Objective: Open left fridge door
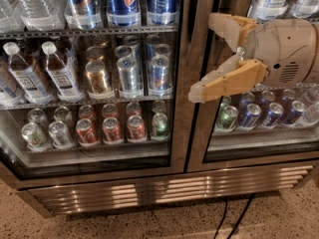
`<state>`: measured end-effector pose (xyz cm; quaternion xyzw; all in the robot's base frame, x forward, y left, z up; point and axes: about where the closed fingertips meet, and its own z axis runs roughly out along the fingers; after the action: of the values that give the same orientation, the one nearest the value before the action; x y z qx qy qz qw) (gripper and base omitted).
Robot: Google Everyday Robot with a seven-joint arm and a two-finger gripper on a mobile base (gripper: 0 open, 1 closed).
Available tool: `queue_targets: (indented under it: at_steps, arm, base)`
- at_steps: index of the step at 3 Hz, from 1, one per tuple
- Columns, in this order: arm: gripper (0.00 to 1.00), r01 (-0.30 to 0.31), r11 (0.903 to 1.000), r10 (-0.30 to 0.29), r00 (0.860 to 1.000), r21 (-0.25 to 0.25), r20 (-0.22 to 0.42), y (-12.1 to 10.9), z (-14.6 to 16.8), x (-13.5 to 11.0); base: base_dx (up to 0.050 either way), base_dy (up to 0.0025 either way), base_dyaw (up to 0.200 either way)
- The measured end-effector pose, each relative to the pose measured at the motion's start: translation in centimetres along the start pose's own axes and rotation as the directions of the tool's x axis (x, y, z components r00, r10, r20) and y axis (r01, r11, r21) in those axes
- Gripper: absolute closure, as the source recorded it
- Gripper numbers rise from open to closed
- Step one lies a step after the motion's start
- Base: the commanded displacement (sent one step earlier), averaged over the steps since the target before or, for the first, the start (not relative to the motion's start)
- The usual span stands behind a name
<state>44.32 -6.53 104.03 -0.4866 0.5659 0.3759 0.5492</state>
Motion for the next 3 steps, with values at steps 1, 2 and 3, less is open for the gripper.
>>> queue_targets:
  at_steps: [1,2,3]
  arm:
    - [0.0,-0.004,1.0,0.004,1.0,0.007,0.0,-0.3,-0.1,-0.2]
    - [0.0,-0.056,0.9933,0.056,0.998,0.101,-0.002,-5.1,-0.8,-2.4]
    - [0.0,-0.056,0.9933,0.056,0.998,0.101,-0.002,-5.1,-0.8,-2.4]
  base:
    - [0.0,0.0,0.0]
    - [0.0,0.0,0.0]
    - [0.0,0.0,0.0]
